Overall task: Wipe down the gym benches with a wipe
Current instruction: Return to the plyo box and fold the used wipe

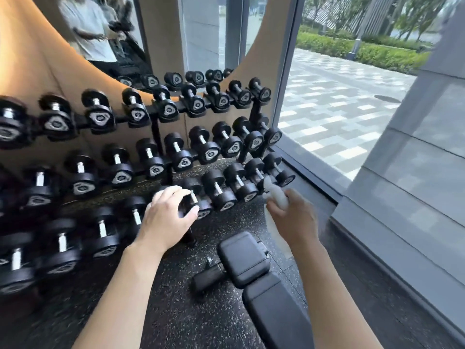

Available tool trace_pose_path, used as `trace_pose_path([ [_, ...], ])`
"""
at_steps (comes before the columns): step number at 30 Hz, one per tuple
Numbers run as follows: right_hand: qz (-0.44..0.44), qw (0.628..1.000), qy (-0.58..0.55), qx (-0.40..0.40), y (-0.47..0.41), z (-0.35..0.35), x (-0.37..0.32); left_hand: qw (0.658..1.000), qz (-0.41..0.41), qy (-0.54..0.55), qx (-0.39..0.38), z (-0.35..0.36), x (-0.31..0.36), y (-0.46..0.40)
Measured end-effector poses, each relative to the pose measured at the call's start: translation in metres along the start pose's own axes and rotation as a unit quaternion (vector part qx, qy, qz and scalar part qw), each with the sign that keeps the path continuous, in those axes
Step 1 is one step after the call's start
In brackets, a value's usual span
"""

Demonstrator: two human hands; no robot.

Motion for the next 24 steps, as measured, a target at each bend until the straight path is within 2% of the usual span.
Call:
trace_pose_path([
  [8,-0.035,0.997,-0.043,-0.056,0.042,0.104,-0.14,0.997,-0.048,-0.035,0.045,-0.096,-0.152,0.008],
  [13,-0.091,0.989,-0.054,-0.1,0.074,0.167,-0.232,0.991,-0.1,-0.046,0.073,-0.145,-0.236,0.026],
  [24,-0.185,0.958,-0.104,-0.195,0.143,0.265,-0.381,0.964,-0.22,-0.091,0.122,-0.234,-0.368,0.089],
])
Point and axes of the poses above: each hand's wrist, its own y-axis away from the middle knuckle, its own z-axis out of the palm, x = y × z, the point moved 10 cm from there along -y, towards the middle knuckle, and after that the axes turned 9 degrees about x, right-handed, at the moved point
